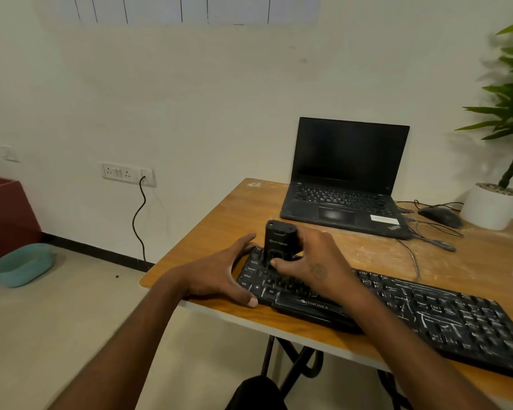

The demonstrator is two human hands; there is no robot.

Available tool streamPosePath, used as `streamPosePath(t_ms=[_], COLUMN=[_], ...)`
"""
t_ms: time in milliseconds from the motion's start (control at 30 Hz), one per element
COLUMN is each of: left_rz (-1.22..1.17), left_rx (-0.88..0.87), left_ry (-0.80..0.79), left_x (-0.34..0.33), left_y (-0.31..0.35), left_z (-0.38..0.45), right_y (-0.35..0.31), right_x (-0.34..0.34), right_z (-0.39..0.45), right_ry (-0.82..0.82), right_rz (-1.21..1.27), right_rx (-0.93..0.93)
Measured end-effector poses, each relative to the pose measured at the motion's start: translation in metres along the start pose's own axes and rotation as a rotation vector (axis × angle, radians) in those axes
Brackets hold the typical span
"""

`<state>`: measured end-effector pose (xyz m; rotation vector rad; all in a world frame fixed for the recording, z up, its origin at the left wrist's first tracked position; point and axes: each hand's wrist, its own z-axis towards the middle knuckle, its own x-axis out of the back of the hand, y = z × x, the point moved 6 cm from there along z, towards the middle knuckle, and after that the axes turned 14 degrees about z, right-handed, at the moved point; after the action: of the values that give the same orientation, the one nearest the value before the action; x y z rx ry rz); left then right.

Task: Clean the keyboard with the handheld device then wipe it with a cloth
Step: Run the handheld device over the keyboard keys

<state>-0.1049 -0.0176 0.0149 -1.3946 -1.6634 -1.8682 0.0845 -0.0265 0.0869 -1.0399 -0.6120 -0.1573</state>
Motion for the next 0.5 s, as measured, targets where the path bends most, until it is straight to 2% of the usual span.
streamPosePath(t_ms=[233, 500], left_rz=[0.008, 0.016], left_rx=[-0.016, 0.013], left_ry=[0.02, -0.006], left_x=[0.002, 0.001], left_y=[0.006, -0.003], left_z=[-0.002, 0.0], right_y=[-0.008, 0.017], right_x=[-0.028, 0.028], right_z=[0.028, 0.004], right_ry=[-0.028, 0.02], right_rz=[0.011, -0.02], right_rx=[0.046, -0.041])
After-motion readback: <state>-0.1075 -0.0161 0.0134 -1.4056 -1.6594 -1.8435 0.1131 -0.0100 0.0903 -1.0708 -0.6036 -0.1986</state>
